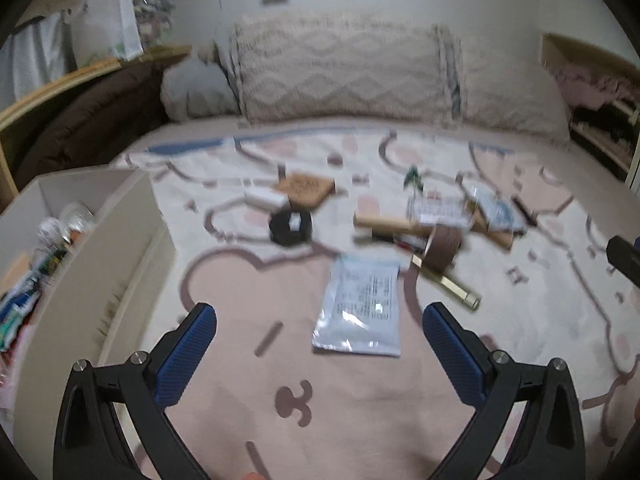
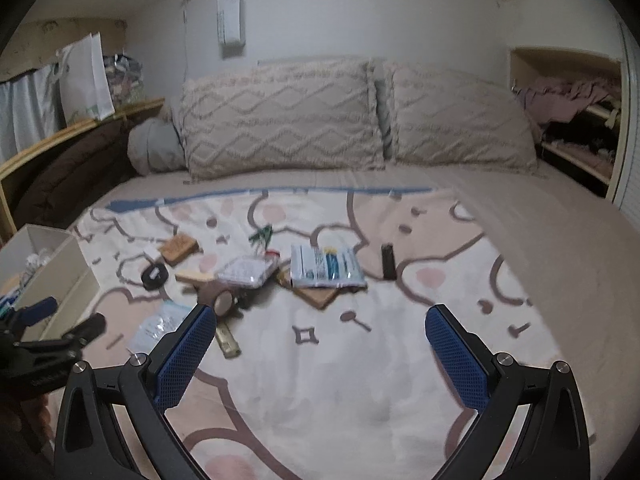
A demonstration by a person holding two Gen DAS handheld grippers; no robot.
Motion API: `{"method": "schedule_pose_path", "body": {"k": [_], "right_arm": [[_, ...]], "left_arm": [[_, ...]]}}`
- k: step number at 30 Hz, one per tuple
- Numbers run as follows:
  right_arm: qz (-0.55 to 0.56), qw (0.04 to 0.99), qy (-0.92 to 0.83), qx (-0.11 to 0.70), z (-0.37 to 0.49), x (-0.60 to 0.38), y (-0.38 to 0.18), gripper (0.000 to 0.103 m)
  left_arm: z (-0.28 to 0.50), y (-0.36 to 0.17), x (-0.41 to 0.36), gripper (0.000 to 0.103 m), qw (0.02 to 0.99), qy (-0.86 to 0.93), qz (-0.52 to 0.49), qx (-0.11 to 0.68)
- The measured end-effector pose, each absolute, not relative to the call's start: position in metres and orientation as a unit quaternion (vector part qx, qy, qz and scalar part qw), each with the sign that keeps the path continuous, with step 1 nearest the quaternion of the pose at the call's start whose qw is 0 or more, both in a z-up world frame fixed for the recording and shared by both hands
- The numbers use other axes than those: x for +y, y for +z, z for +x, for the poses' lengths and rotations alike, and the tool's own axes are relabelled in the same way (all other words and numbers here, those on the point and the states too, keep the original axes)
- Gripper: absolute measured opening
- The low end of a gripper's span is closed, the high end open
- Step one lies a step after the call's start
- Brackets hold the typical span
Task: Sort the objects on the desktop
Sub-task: 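Lower the left tool over the white-and-blue sachet while the right tool approaches the gold lighter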
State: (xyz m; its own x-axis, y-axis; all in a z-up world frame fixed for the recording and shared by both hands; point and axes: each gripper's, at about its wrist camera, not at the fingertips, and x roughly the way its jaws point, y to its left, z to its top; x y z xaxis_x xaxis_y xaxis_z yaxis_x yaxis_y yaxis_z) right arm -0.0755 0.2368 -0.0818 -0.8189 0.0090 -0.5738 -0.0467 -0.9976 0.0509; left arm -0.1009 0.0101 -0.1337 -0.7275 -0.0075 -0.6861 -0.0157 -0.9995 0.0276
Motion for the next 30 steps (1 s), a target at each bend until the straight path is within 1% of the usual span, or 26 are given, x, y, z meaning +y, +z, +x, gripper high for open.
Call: {"method": "schedule_pose_path", "body": {"k": [4, 16, 30], "right_arm": [[-0.324, 0.01, 0.945, 0.034, -0.085, 0.234, -0.101, 0.103], [-0.385, 0.005, 0.923, 0.026, -0.104, 0.224, -0.146, 0.103], [-0.435, -0.011, 0.901, -0.006, -0.12, 0.206, -0.183, 0.103]], "left_arm": [[-0.109, -0.155, 0.016, 0.103, 0.008, 0.919, -0.393, 0.02], [-0.14, -0.194, 0.028, 0.103, 0.04, 0.897, -0.439, 0.004], [-0.167, -0.208, 0.025, 0.103, 0.046, 0.885, -0.462, -0.025]]}}
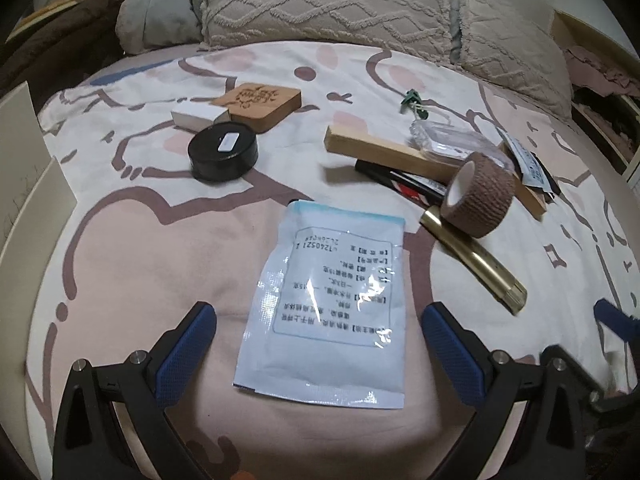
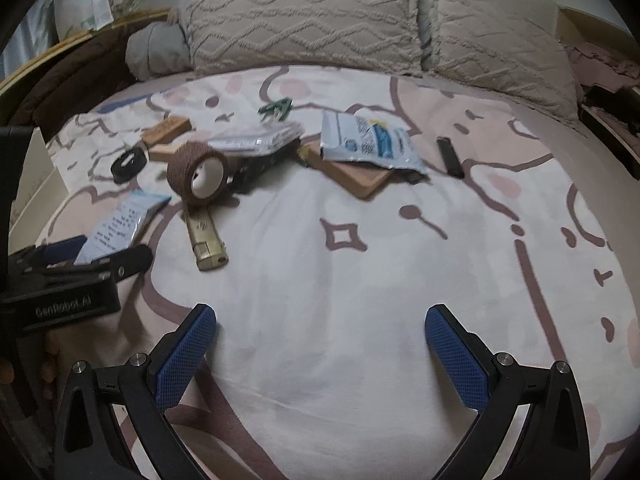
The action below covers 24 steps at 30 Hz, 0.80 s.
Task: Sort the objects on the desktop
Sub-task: 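Lower the left tool over the white-and-blue sachet while the right tool approaches the gold lighter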
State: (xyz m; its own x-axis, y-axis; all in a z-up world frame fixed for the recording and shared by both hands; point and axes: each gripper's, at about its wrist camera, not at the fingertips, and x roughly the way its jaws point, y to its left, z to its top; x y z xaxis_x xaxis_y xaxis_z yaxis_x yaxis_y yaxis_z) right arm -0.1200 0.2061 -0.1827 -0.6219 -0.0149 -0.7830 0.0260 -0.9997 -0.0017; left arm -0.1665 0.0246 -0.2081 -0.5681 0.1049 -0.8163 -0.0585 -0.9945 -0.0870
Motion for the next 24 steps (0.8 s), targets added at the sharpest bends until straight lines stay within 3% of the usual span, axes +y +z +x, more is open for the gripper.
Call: {"method": "schedule_pose_path", "body": {"k": [14, 20, 24], "right_arm": [[0.463, 0.009, -0.886, 0.024, -0.121, 0.2, -0.198, 0.103], [0.456, 0.005, -0.889, 0.035, -0.121, 0.196, -0.199, 0.103], [0.447, 0.027, -0.893, 0.033, -0.125, 0.192, -0.198, 0.103]], "left_arm": [[-0.164, -0.21, 0.026, 0.103, 0.045, 0.891, -0.45, -0.02], [-0.161, -0.206, 0.026, 0.088, 0.047, 0.898, -0.438, -0.023], [-0.158, -0.205, 0.028, 0.071, 0.057, 0.901, -0.43, -0.022]]}}
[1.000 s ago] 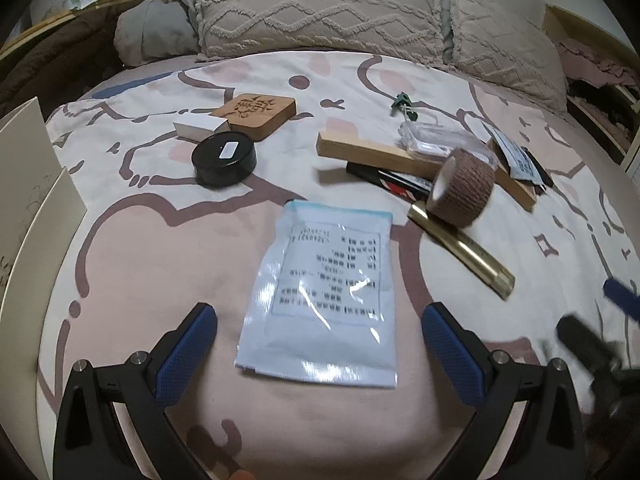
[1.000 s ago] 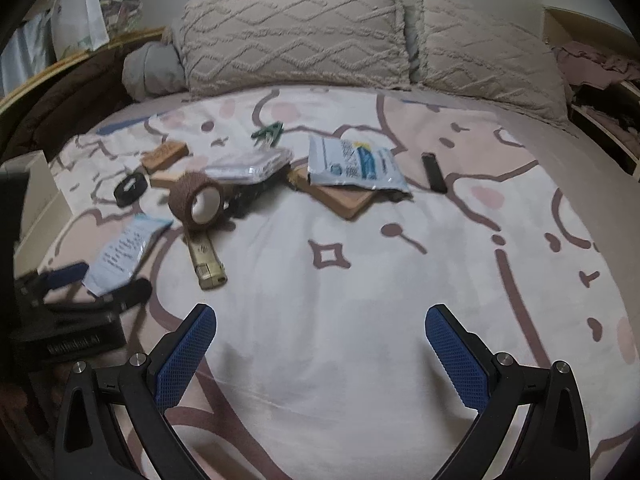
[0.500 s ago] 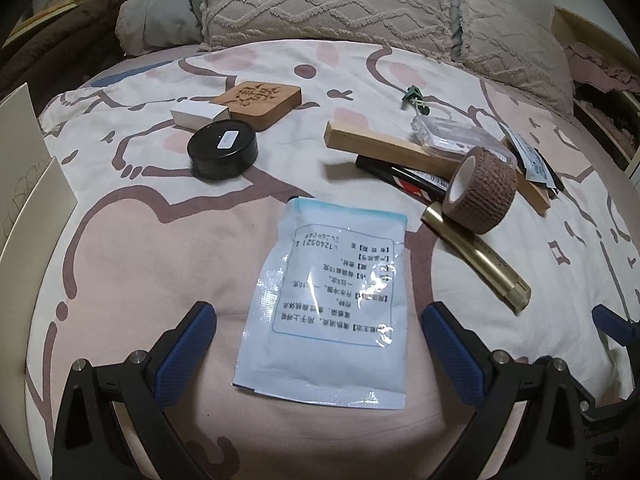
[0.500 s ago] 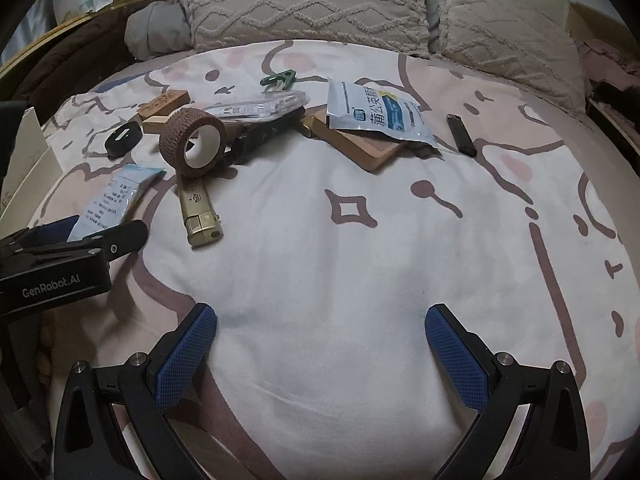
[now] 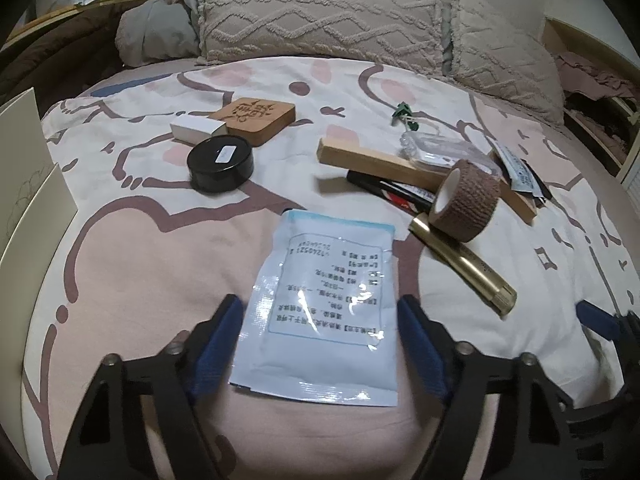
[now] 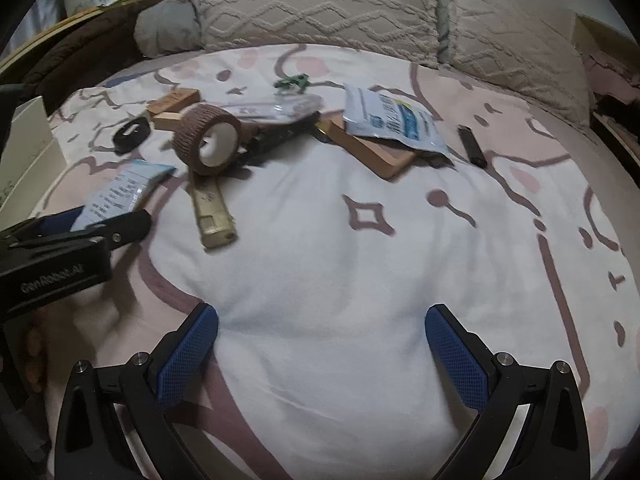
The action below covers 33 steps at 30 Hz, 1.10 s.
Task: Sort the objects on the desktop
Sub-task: 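Lower the left tool over the white-and-blue sachet while the right tool approaches the gold lighter, then close the left tool on the sachet while the right tool closes on the gold lighter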
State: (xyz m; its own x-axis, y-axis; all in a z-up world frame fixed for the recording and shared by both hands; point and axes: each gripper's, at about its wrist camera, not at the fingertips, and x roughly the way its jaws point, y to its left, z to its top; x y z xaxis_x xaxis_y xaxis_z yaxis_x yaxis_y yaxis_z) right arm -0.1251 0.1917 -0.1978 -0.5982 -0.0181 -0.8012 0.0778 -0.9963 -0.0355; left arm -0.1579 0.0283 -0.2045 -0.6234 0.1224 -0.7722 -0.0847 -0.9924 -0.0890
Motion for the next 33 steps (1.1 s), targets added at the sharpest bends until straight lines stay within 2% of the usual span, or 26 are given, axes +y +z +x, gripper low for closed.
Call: {"method": "schedule_pose_path", "body": {"k": [3, 8, 12, 17, 21, 23, 33], "right_arm": [[0.441, 0.043, -0.895, 0.045, -0.13, 0.184, -0.198, 0.103], [0.435, 0.087, -0.895, 0.047, -0.14, 0.175, -0.196, 0.082], [0.431, 0.106, -0.894, 0.057, -0.146, 0.166, -0.194, 0.074], [0.421, 0.137, -0.894, 0.065, -0.152, 0.156, -0.191, 0.045], [0.412, 0.147, -0.895, 0.081, -0.149, 0.149, -0.192, 0.036], [0.403, 0.147, -0.9, 0.08, -0.144, 0.15, -0.19, 0.023], [0.4, 0.189, -0.892, 0.092, -0.114, 0.151, -0.186, 0.021]], "left_arm": [[-0.156, -0.203, 0.028, 0.067, 0.063, 0.902, -0.425, -0.024], [-0.152, -0.2, 0.011, 0.057, 0.072, 0.9, -0.425, -0.07], [-0.144, -0.198, 0.003, 0.053, 0.073, 0.897, -0.429, -0.08], [-0.133, -0.196, 0.005, 0.053, 0.069, 0.898, -0.43, -0.06], [-0.124, -0.196, 0.003, 0.053, 0.068, 0.898, -0.432, -0.055], [-0.118, -0.195, 0.003, 0.053, 0.067, 0.897, -0.433, -0.053], [-0.09, -0.194, 0.004, 0.052, 0.065, 0.9, -0.43, -0.034]]}}
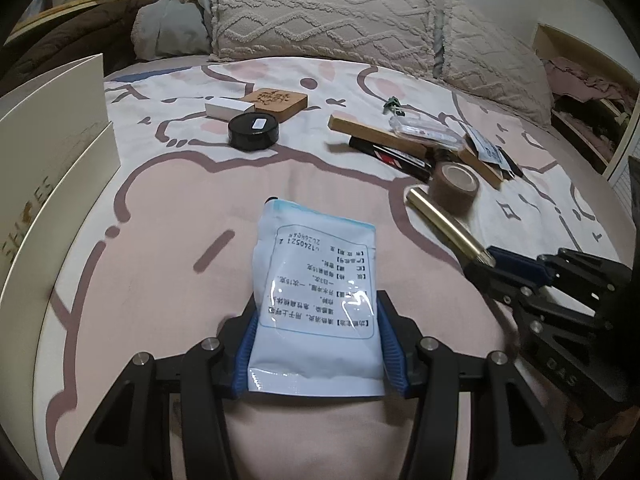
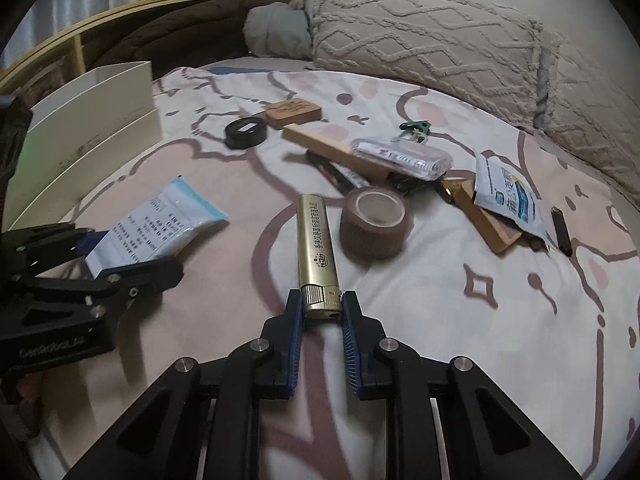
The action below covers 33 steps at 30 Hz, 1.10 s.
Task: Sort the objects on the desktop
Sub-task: 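Close the left tool on the sachet while the right tool closes on the gold lighter, then open the right tool and release the gold lighter onto the bed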
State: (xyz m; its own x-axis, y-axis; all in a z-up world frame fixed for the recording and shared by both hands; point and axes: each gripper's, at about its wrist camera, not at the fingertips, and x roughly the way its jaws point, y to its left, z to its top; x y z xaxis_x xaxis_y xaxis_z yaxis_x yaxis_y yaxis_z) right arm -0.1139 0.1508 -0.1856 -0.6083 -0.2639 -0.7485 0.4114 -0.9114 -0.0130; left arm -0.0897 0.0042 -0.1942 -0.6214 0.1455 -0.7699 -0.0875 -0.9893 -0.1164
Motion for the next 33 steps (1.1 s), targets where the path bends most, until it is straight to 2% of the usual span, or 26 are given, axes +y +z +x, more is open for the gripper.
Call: {"method": "schedule_pose_path", "body": {"k": [10, 20, 25, 27, 28, 29, 31, 33], "right_arm": [[0.417, 0.221, -0.878, 0.084, -0.065, 0.164, -0.181, 0.021], [0.427, 0.21, -0.878, 0.047, -0.041, 0.19, -0.18, 0.021], [0.434, 0.202, -0.876, 0.054, -0.044, 0.188, -0.183, 0.022], [0.427, 0.192, -0.88, 0.075, -0.04, 0.183, -0.182, 0.027], [0.424, 0.186, -0.882, 0.085, -0.039, 0.181, -0.182, 0.039], [0.421, 0.181, -0.884, 0.094, -0.038, 0.179, -0.182, 0.058], [0.417, 0.172, -0.886, 0.106, -0.036, 0.177, -0.182, 0.08], [0.414, 0.157, -0.889, 0.114, -0.036, 0.177, -0.182, 0.081]], "left_arm": [[-0.061, -0.192, 0.005, 0.052, 0.078, 0.9, -0.428, -0.031], [-0.052, -0.192, 0.017, 0.053, 0.087, 0.9, -0.426, -0.018], [-0.054, -0.195, 0.025, 0.061, 0.077, 0.903, -0.423, 0.004], [-0.054, -0.195, 0.025, 0.066, 0.074, 0.903, -0.423, 0.007], [-0.054, -0.196, 0.025, 0.067, 0.072, 0.903, -0.423, 0.008], [-0.055, -0.196, 0.025, 0.067, 0.071, 0.903, -0.423, 0.007], [-0.054, -0.196, 0.025, 0.067, 0.071, 0.904, -0.422, 0.006], [-0.054, -0.196, 0.025, 0.067, 0.069, 0.904, -0.422, 0.008]]}}
